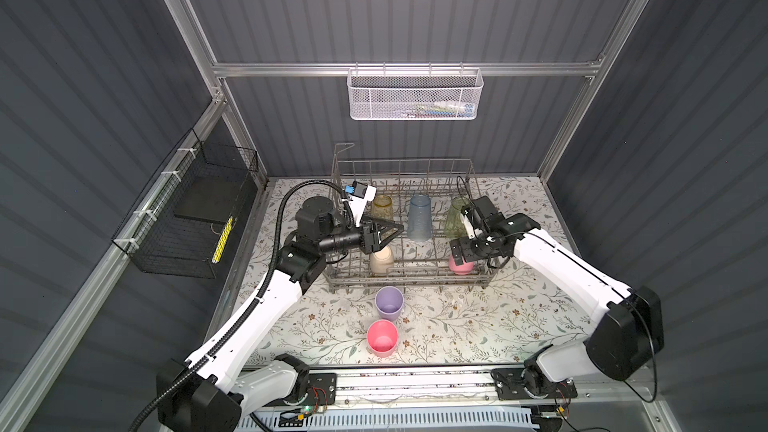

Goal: Load cups into a dish rack
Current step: Place the cup upside down at the dish rack, then pick up the cup from the bottom-center of the table.

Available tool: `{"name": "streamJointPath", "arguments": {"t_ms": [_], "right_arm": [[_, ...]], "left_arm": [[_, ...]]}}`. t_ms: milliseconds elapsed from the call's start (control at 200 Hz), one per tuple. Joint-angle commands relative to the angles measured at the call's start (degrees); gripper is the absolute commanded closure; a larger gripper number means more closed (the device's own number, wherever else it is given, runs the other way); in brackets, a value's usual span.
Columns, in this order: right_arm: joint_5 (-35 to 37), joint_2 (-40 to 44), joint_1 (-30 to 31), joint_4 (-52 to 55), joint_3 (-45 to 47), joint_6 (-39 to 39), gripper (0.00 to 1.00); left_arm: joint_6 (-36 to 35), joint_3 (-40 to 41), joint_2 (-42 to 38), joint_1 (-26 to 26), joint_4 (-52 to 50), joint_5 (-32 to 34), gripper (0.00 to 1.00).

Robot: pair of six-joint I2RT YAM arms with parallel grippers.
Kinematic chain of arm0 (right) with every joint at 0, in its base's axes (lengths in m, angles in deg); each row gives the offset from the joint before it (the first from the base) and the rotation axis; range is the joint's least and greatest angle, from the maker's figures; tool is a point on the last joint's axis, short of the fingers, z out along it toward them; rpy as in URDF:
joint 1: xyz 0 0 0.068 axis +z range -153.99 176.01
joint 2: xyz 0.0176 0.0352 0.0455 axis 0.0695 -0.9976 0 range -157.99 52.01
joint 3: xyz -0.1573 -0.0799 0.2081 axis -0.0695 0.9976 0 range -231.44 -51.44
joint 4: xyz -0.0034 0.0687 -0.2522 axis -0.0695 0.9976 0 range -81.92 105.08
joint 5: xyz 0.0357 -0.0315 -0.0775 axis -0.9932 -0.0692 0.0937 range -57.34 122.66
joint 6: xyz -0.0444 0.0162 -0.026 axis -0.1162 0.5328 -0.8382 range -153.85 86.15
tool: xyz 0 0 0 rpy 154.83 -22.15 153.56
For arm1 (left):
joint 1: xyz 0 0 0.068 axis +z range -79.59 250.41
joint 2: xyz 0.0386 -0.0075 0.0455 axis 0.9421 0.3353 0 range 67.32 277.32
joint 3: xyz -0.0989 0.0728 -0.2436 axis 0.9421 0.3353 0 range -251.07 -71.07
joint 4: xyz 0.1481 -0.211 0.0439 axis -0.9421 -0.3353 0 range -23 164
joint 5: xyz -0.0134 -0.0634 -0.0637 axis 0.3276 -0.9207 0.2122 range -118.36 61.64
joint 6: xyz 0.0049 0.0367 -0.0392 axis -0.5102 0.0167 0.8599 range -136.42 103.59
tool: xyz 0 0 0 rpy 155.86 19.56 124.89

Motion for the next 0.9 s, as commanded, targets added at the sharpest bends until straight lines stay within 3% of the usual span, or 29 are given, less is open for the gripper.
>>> {"name": "streamJointPath", "arguments": {"t_ms": [0,215,395,715,896], "right_arm": [[1.41,3.68,-0.04,3.53,-2.10,0.67,0.01],[3.42,11.50,-0.08,6.90,-5.17,0.42,0.01],[-1.38,21.10,1.89,4.59,-5.25,-1.58,0.02],[-2.38,24.28,22.89,-3.18,-1.93,-8.40,0.09],[-7.83,20.37,29.55,-6.43,0.11,-8.54,0.20]], "left_arm": [[-0.29,0.17,-0.83,0.04,-0.35,-0.61,0.51],[-0.56,-0.18,-0.43,-0.01,-0.65,-0.21,0.51],[-0.63,-0.65,-0.13,0.05,-0.87,0.64,0.51],[0.53,-2.04,1.06,0.13,-2.68,9.57,0.52],[-0.35,-4.09,-0.80,1.02,-8.74,21.12,0.52]]}}
